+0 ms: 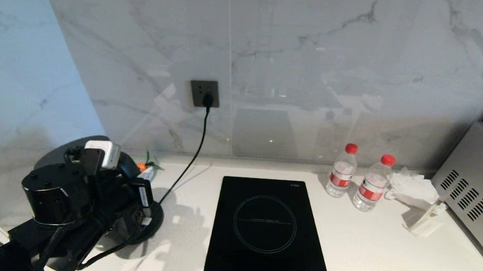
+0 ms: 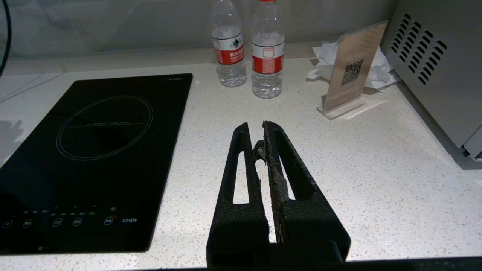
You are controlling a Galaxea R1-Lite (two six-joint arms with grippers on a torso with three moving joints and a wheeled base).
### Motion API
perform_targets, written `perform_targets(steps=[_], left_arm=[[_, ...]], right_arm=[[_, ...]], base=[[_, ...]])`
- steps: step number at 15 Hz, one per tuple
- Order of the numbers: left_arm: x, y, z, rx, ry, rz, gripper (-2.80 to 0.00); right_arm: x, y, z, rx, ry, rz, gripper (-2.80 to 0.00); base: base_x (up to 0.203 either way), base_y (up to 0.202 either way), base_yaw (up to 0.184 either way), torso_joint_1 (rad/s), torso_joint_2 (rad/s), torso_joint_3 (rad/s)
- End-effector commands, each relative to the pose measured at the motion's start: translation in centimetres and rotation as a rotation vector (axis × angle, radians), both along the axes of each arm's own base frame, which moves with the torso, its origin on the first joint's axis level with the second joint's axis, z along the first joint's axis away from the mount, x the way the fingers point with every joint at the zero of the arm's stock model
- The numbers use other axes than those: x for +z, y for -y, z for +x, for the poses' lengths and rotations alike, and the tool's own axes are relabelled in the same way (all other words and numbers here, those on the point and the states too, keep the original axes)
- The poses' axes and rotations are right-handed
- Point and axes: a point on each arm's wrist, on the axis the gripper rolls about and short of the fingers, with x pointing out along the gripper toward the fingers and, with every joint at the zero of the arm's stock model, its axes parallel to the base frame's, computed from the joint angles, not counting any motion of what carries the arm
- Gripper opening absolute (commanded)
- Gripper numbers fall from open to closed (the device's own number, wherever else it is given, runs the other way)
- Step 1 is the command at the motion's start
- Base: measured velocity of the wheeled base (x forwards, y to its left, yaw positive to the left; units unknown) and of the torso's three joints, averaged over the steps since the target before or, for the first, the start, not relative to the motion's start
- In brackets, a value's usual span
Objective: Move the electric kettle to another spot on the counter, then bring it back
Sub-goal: Place it on the power base
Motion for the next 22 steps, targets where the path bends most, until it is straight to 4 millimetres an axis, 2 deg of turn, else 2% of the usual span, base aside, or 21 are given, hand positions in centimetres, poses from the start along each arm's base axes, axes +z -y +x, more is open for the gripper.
perform_targets(steps=[1,4,6,10,15,18,22], left_arm=[[-0.3,0.2,0.7,0.007,-0.003,-0.001,-2.80],[-1.2,0.5,1.7,0.013,-0.031,0.008,-2.80],[-1.9,0.9,3.0,0.023,-0.044,0.014,-2.80],[-2.5,1.9,5.0,0.053,0.006,-0.002,-2.80],[-4.2,2.1,6.0,0.069,-0.033,0.013,-2.80],[-4.3,1.8,7.7,0.097,0.002,0.000,-2.80],[-4.9,1.8,8.1,0.102,-0.008,0.005,-2.80]], right_arm=[[0.0,0.0,0.0,0.000,0.001,0.000,-2.80],[0.0,0.0,0.0,0.000,0.002,0.000,-2.80],[0.0,0.0,0.0,0.000,-0.001,0.000,-2.80],[0.0,0.0,0.0,0.000,-0.001,0.000,-2.80],[0.0,0.0,0.0,0.000,-0.001,0.000,-2.80],[0.0,0.0,0.0,0.000,0.001,0.000,-2.80],[0.0,0.0,0.0,0.000,-0.001,0.000,-2.80]], base=[[0.000,0.000,0.000,0.000,0.00,0.000],[0.000,0.000,0.000,0.000,0.00,0.000],[0.000,0.000,0.000,0.000,0.00,0.000],[0.000,0.000,0.000,0.000,0.00,0.000],[0.000,0.000,0.000,0.000,0.00,0.000],[0.000,0.000,0.000,0.000,0.00,0.000],[0.000,0.000,0.000,0.000,0.00,0.000]])
